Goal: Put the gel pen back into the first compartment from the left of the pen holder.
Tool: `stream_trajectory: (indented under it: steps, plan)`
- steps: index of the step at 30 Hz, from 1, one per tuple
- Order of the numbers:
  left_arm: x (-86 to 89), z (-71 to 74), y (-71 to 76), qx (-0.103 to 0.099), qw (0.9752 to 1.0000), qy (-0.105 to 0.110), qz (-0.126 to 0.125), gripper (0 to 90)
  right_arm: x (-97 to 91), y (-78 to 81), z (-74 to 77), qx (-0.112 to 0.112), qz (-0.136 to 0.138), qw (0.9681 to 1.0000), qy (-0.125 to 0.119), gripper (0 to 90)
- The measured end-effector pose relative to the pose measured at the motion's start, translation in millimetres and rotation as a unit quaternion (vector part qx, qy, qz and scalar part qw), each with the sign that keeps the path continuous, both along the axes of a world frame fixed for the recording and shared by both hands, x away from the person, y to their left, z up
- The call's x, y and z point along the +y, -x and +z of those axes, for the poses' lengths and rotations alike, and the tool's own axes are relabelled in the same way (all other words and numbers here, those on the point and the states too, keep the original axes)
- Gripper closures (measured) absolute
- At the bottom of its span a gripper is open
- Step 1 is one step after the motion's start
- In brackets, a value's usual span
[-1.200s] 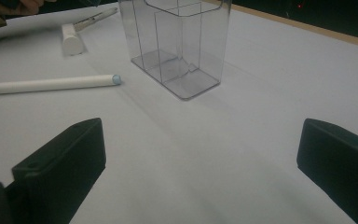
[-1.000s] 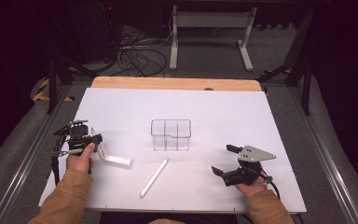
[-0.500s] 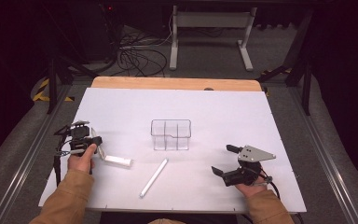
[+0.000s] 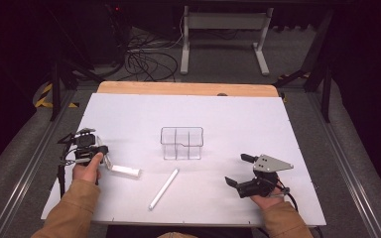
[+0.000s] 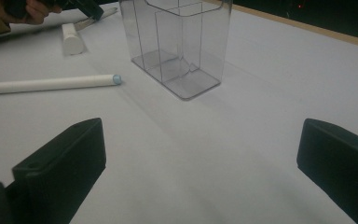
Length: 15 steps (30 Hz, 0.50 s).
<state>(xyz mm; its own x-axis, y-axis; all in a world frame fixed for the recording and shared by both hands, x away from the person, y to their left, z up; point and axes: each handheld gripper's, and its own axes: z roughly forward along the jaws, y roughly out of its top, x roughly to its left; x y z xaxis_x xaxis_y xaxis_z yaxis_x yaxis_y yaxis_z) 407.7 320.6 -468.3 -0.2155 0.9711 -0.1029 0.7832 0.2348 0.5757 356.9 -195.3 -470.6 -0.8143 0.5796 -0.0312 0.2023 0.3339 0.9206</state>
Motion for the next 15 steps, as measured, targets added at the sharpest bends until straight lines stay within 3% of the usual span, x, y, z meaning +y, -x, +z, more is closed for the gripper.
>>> stream_trajectory:
  steps: [9, 15]
  plan:
    - [0.0, -0.6, 0.7, 0.001, 0.9998, -0.013, 0.014, 77.5, 0.1, 0.1, 0.1, 0.0, 0.003, 1.0, -0.001, 1.7]
    - [-1.5, -0.8, 0.9, -0.001, 0.9997, -0.018, 0.015, 78.5, 0.3, 0.1, -0.1, 0.001, 0.003, 1.0, 0.0, 1.7]
